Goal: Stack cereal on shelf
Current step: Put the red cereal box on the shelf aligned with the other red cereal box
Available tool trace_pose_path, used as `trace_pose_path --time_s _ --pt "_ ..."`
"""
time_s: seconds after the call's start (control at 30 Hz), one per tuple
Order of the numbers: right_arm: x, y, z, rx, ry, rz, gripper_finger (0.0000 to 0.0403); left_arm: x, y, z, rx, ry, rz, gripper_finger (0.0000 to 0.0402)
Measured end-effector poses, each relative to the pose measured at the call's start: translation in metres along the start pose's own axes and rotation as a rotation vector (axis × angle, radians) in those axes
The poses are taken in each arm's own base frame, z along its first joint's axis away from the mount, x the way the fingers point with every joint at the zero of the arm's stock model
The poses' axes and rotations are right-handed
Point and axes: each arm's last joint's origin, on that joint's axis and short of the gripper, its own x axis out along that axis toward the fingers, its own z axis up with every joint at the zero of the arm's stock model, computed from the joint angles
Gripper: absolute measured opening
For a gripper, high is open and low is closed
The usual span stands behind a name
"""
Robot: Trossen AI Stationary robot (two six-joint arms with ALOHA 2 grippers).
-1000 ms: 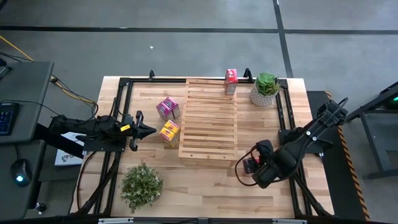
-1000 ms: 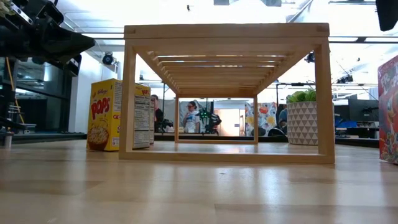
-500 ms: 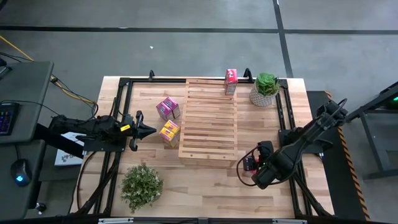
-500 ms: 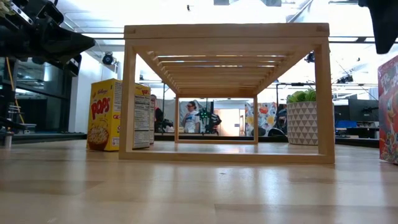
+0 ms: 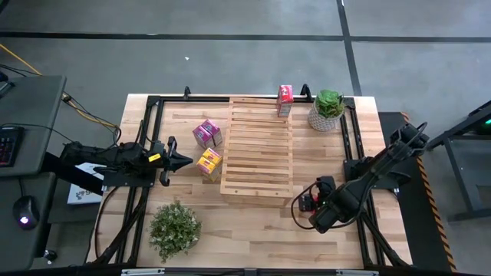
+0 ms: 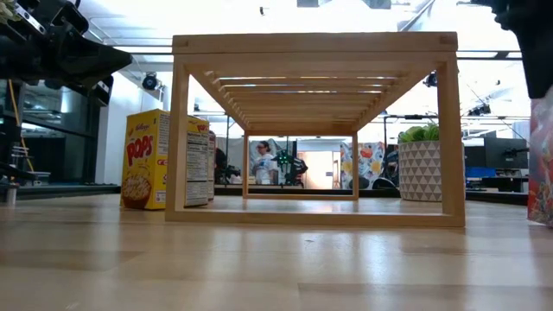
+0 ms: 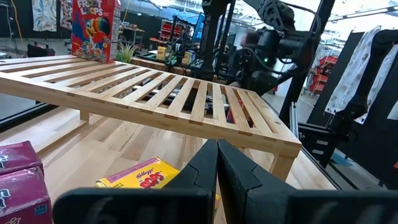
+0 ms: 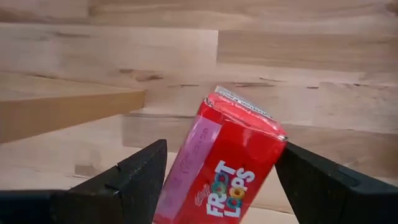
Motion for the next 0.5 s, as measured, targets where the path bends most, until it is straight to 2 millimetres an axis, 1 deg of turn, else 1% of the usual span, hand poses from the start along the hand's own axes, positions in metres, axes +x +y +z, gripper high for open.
trace_pose_path --time_s 0.3,0.5 --pt "0.015 -0.006 -0.001 -0.003 0.007 -0.016 0.0283 0.000 0.000 0.000 0.000 0.000 0.000 0.0003" --pt "0.018 -0.007 -0.001 -0.011 0.014 -0.022 0.0283 0.000 0.000 0.000 0.001 0.000 0.000 0.0003"
